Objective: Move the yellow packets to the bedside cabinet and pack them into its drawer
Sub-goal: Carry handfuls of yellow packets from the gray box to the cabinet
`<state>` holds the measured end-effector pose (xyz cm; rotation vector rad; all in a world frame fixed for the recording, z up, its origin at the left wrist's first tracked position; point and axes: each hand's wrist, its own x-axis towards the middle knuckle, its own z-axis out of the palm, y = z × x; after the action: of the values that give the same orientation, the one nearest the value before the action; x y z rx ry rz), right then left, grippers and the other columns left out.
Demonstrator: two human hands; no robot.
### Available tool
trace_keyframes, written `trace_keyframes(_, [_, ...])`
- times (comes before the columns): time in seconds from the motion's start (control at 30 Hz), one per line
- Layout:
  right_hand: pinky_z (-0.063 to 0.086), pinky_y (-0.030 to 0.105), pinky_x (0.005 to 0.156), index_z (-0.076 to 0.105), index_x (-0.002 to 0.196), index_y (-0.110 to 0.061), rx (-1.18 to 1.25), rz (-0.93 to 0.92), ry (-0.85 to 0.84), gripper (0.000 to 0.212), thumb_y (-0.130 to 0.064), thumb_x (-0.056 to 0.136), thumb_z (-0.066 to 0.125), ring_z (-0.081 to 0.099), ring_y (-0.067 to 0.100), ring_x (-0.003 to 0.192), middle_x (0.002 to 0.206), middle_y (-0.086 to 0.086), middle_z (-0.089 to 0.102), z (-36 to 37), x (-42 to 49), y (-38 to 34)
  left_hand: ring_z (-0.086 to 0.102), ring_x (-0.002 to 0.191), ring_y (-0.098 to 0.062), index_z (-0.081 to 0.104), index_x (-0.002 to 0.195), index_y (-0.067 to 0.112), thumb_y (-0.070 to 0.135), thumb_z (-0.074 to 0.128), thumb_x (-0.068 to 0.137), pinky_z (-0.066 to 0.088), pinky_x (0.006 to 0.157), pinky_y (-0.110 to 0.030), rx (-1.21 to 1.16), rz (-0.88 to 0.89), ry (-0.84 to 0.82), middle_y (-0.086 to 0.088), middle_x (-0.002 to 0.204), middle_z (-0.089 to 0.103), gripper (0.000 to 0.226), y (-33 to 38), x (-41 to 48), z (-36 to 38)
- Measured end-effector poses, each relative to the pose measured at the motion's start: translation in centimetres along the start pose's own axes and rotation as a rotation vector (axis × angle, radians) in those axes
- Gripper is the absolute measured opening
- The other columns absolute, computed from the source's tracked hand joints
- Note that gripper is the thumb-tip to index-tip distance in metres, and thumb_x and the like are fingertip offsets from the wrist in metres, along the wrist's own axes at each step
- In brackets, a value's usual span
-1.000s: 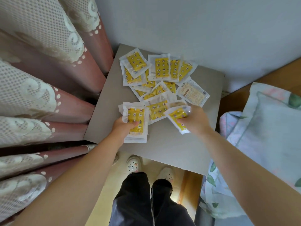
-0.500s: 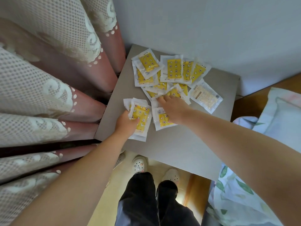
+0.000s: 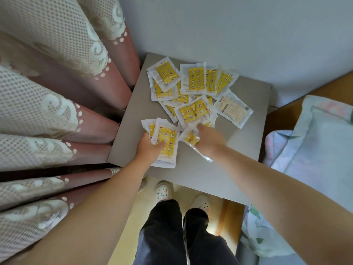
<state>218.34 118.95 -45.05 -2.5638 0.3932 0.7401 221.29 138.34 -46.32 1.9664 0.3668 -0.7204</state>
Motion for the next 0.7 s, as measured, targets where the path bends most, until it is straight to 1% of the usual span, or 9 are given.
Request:
trace_keyframes(0.1, [0.049, 0.026, 0.061, 0.061, 0.102, -0.005, 0.752, 0.323, 0.05, 0.027, -0.011, 0.078, 0.072, 0.061, 0.019, 0.071, 0.084, 0.004, 0.063, -1.3, -1.5, 1.7, 0.065, 0.091, -0.015, 0.056, 0.115, 0.016, 0.008, 0.068, 0.086, 0.051, 0.073, -0.025, -0.147, -0.036, -0.058, 0.007, 0.099, 0.066, 0.033, 0.8, -1.2, 0.6])
trace_keyframes(0.17, [0.056, 0.039, 0.079, 0.067, 0.096, -0.005, 1.119, 0.421, 0.051, 0.028, -0.003, 0.071, 0.08, 0.068, 0.024, 0.082, 0.095, 0.01, 0.07, -2.3, -3.3, 2.8, 0.066, 0.09, -0.014, 0.057, 0.11, 0.019, 0.006, 0.068, 0.086, 0.052, 0.07, -0.024, -0.196, -0.031, -0.106, 0.008, 0.096, 0.067, 0.029, 1.4, -2.0, 0.8])
trace_keyframes(0.23, [0.053, 0.047, 0.088, 0.068, 0.094, -0.009, 1.328, 0.438, 0.006, 0.026, 0.001, 0.072, 0.078, 0.069, 0.026, 0.089, 0.1, 0.011, 0.071, -3.5, -5.2, 3.1, 0.066, 0.088, -0.014, 0.058, 0.106, 0.02, 0.005, 0.067, 0.086, 0.052, 0.07, -0.024, -0.212, -0.013, -0.134, 0.004, 0.098, 0.068, 0.027, 2.6, -3.0, 0.8])
trace_keyframes(0.4, [0.051, 0.044, 0.091, 0.068, 0.098, -0.012, 1.438, 0.407, 0.009, 0.028, -0.001, 0.073, 0.077, 0.069, 0.023, 0.095, 0.101, 0.007, 0.072, -5.7, -10.9, 2.8, 0.064, 0.106, -0.02, 0.053, 0.122, 0.016, 0.011, 0.072, 0.084, 0.051, 0.093, -0.039, -0.212, 0.043, -0.214, -0.001, 0.117, 0.066, 0.042, 5.2, -7.0, 1.1])
trace_keyframes(0.47, [0.05, 0.044, 0.095, 0.069, 0.1, -0.01, 1.438, 0.399, 0.033, 0.029, -0.002, 0.073, 0.077, 0.068, 0.023, 0.097, 0.105, 0.009, 0.072, -6.2, -13.3, 2.0, 0.058, 0.114, -0.016, 0.049, 0.128, 0.015, 0.021, 0.076, 0.079, 0.044, 0.103, -0.038, -0.186, 0.082, -0.259, 0.005, 0.125, 0.059, 0.056, 6.1, -9.0, 0.9])
trace_keyframes(0.5, [0.048, 0.045, 0.097, 0.069, 0.1, -0.01, 1.442, 0.393, 0.044, 0.03, -0.003, 0.072, 0.078, 0.068, 0.023, 0.098, 0.106, 0.009, 0.072, -6.2, -14.7, 1.4, 0.051, 0.118, -0.012, 0.045, 0.132, 0.015, 0.025, 0.077, 0.078, 0.037, 0.106, -0.033, -0.152, 0.108, -0.281, 0.011, 0.129, 0.052, 0.064, 6.2, -9.8, 0.7])
trace_keyframes(0.57, [0.043, 0.047, 0.102, 0.072, 0.098, -0.012, 1.431, 0.399, 0.071, 0.037, -0.009, 0.064, 0.085, 0.066, 0.024, 0.102, 0.105, 0.006, 0.073, -5.5, -17.8, 0.2, 0.042, 0.121, -0.007, 0.038, 0.138, 0.016, 0.021, 0.074, 0.083, 0.03, 0.104, -0.026, -0.086, 0.142, -0.355, 0.017, 0.127, 0.041, 0.066, 6.5, -11.9, 0.0])
trace_keyframes(0.63, [0.04, 0.051, 0.104, 0.073, 0.094, -0.015, 1.434, 0.418, 0.096, 0.049, -0.02, 0.049, 0.091, 0.064, 0.027, 0.107, 0.104, 0.005, 0.073, -4.2, -20.8, -0.8, 0.045, 0.125, -0.012, 0.041, 0.138, 0.019, 0.023, 0.075, 0.081, 0.033, 0.108, -0.035, -0.022, 0.161, -0.421, 0.013, 0.135, 0.046, 0.066, 6.3, -13.8, -1.0])
trace_keyframes(0.7, [0.044, 0.05, 0.102, 0.072, 0.091, -0.014, 1.47, 0.425, 0.148, 0.035, -0.015, 0.06, 0.088, 0.066, 0.027, 0.103, 0.102, 0.006, 0.073, -3.1, -24.4, -2.0, 0.05, 0.124, -0.019, 0.045, 0.136, 0.022, 0.026, 0.077, 0.079, 0.038, 0.106, -0.043, 0.057, 0.168, -0.491, 0.005, 0.135, 0.054, 0.066, 6.1, -16.1, -2.0])
